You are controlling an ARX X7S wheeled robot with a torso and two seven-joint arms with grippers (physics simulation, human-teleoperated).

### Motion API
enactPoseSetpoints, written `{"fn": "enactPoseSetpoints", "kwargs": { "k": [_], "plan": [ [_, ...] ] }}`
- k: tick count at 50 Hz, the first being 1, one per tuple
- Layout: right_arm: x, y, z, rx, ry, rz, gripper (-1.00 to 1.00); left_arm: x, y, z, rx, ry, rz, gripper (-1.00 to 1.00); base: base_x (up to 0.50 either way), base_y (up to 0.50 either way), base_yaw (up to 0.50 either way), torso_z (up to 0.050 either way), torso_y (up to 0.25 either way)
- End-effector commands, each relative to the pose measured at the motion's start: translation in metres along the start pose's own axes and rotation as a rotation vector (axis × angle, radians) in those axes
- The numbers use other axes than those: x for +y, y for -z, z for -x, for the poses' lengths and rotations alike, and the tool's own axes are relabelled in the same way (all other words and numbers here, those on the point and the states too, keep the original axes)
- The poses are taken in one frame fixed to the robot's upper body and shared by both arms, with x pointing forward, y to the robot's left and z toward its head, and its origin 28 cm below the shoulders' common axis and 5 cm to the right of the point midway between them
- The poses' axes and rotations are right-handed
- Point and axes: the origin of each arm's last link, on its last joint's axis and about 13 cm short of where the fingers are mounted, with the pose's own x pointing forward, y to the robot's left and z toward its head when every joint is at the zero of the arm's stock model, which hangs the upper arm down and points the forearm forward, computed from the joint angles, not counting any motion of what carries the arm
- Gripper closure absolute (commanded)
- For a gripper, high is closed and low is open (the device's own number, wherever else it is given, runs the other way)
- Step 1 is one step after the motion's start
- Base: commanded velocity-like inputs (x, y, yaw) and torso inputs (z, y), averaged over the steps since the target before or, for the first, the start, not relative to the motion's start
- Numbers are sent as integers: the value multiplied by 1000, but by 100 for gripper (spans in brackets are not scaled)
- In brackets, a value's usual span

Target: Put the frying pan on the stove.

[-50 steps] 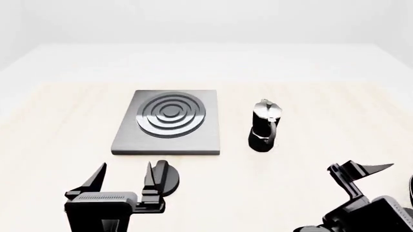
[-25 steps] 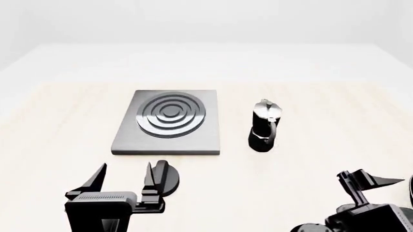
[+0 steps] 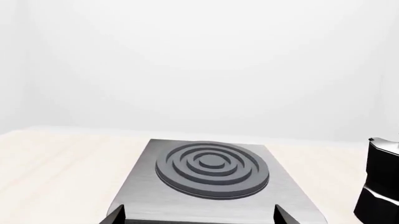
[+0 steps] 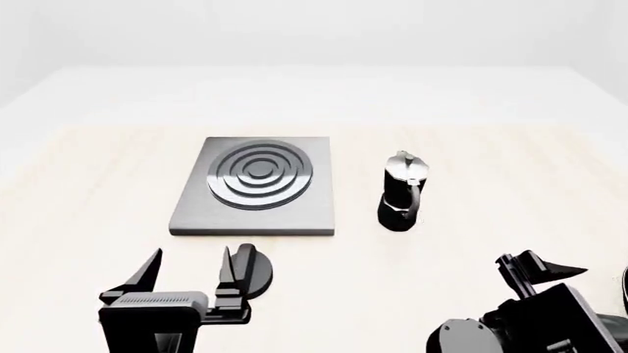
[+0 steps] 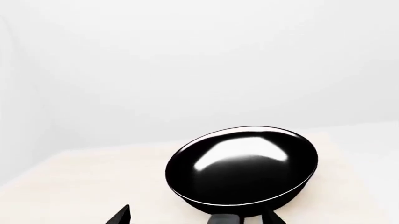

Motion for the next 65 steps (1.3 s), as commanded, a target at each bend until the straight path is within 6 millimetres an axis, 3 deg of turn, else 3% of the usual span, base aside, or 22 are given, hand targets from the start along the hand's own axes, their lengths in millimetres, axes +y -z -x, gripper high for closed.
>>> {"fn": "enactPoseSetpoints", "kwargs": {
  "k": [1,19,27,65],
  "plan": [
    [6,4,0,3,1,38,-100,0,1,0,2,0,0,-100,0,0,0,0,0],
    [7,8,-5,25,52,38,-100,1,1,0,2,-2,2,-100,0,0,0,0,0],
    [14,14,-7,141,42,16,-100,1,0,-1,1,-5,4,-100,0,0,0,0,0],
    [16,18,-21,200,99,41,-100,3,0,-2,0,-14,6,-100,0,0,0,0,0]
  ]
}}
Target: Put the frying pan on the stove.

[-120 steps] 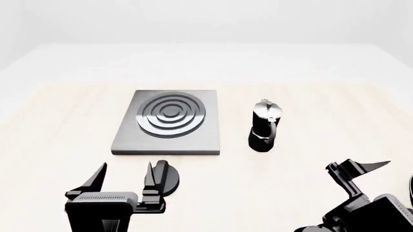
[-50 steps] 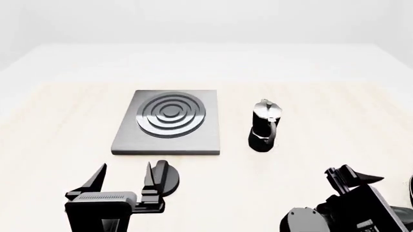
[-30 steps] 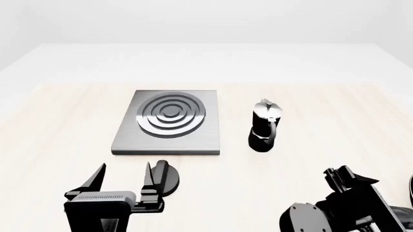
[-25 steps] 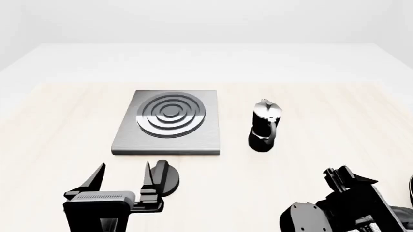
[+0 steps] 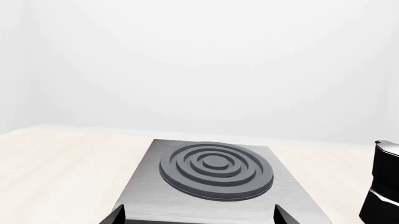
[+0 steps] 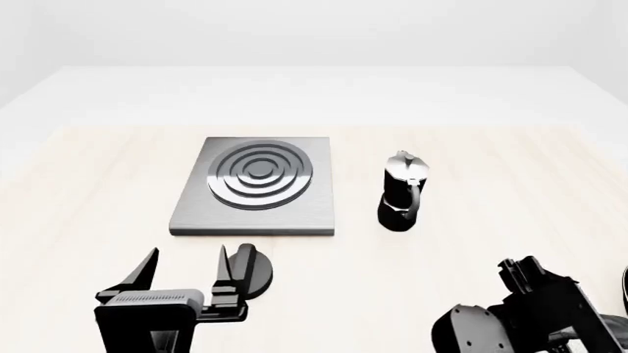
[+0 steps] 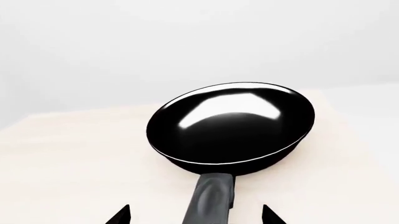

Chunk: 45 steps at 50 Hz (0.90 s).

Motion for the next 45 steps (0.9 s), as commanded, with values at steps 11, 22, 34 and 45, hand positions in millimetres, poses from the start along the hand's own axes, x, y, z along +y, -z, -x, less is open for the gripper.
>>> {"fn": "enactPoseSetpoints", "kwargs": {
  "k": [11,22,34,45],
  "plan": [
    [2,2,-8,58,36,13,-100,1,1,0,4,-5,2,-100,0,0,0,0,0],
    [7,5,-8,114,43,-9,-100,1,1,0,5,-3,0,-100,0,0,0,0,0],
    [13,7,-6,98,71,18,-100,1,1,0,3,-4,0,-100,0,0,0,0,0],
    [14,9,-6,97,68,20,-100,1,1,0,2,-3,-2,-100,0,0,0,0,0]
  ]
}}
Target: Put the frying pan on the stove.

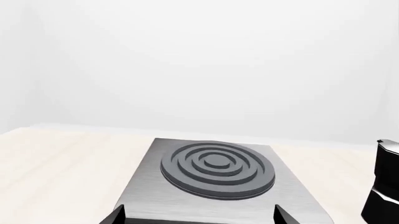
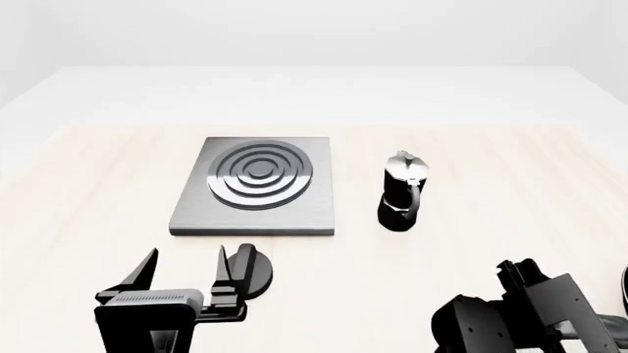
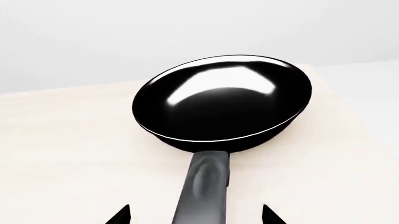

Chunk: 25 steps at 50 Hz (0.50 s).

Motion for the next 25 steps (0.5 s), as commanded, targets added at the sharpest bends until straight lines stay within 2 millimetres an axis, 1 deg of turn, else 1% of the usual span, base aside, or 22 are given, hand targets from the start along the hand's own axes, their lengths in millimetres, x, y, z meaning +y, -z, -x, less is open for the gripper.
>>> {"fn": "enactPoseSetpoints", "kwargs": {
  "k": [1,25],
  "plan": [
    [2,3,1,7,4,9,-100,0,0,1,-1,0,-1,-100,0,0,0,0,0],
    [2,11,1,66,15,35,-100,0,0,0,-2,-1,-2,-100,0,0,0,0,0]
  ]
}}
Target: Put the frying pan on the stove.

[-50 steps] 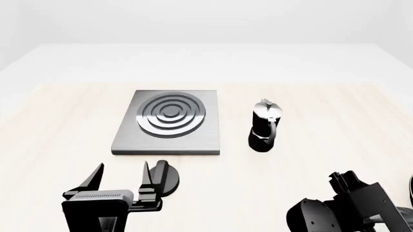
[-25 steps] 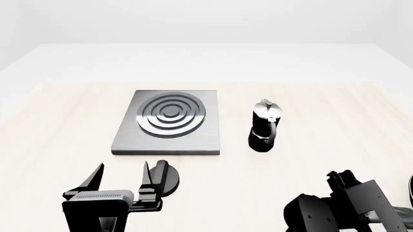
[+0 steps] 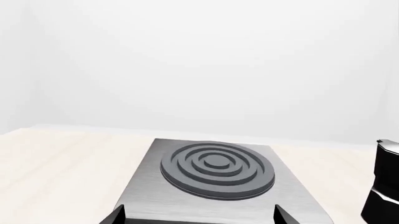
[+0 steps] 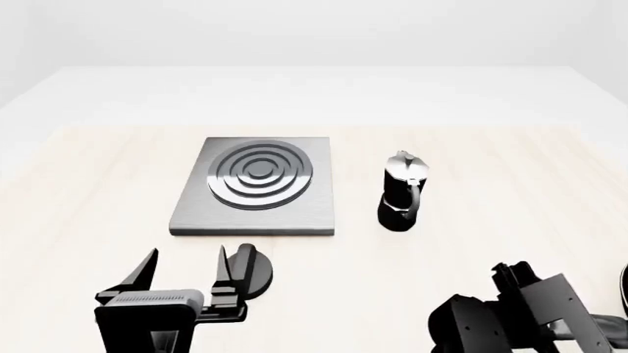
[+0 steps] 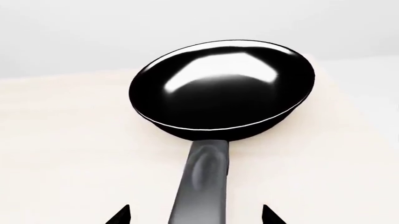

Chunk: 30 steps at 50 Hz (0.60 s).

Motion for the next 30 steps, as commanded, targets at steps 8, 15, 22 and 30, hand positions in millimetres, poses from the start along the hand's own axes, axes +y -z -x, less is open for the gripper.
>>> {"fn": "enactPoseSetpoints", "kwargs": {
  "k": [8,15,22,30],
  "plan": [
    [-1,8,0,57,15,11,-100,0,0,0,-1,-2,-1,-100,0,0,0,0,0],
    [-1,11,0,66,8,17,-100,0,0,0,-1,-2,-1,-100,0,0,0,0,0],
    [-1,11,0,66,-2,17,100,0,-1,0,-2,-3,0,-100,0,0,0,0,0],
    [-3,10,0,68,-5,8,100,0,-1,0,-3,-2,0,-100,0,0,0,0,0]
  ]
}}
